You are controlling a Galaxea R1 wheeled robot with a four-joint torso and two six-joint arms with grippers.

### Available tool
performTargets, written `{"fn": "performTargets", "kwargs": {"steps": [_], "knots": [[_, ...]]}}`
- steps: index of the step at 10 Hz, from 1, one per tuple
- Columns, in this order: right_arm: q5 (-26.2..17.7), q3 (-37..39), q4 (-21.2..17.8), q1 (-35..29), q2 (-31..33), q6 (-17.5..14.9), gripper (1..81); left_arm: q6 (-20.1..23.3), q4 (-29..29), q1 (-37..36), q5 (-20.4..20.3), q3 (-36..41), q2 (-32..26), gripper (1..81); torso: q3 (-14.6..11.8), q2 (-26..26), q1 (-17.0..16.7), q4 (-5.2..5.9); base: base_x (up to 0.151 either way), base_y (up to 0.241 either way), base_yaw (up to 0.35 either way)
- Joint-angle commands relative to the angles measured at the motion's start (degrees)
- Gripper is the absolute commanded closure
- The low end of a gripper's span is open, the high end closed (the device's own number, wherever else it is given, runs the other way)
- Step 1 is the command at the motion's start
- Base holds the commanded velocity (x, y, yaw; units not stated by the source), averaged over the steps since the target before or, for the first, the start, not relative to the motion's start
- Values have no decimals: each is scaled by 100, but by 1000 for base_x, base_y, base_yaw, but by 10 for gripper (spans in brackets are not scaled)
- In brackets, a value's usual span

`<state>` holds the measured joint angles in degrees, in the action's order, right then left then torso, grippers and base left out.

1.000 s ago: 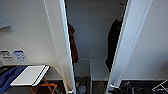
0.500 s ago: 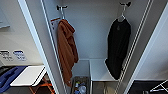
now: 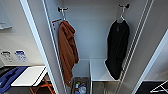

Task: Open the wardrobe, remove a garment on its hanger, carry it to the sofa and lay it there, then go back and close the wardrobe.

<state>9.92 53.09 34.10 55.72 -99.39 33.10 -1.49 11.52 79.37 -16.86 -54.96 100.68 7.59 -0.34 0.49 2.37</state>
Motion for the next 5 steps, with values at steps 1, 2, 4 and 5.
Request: {"fn": "performTargets", "kwargs": {"steps": [1,2,4,5], "knots": [[124,1756,-694,426,725,223,10,-203,325,593,-1636,-1131,32,10,0,2,2,0,0,0,0],[54,2209,-904,628,429,232,10,-421,151,637,-1628,-1576,406,10,-2,-2,-6,0,0,0,0],[-87,3240,-1160,1155,-555,232,10,-581,-307,593,-1557,-2317,1268,10,-6,-9,-15,0,0,0,0],[-87,3523,-1160,1358,-963,232,10,-581,-343,576,-1557,-2380,1464,10,-6,-11,-17,0,0,0,0]]}}
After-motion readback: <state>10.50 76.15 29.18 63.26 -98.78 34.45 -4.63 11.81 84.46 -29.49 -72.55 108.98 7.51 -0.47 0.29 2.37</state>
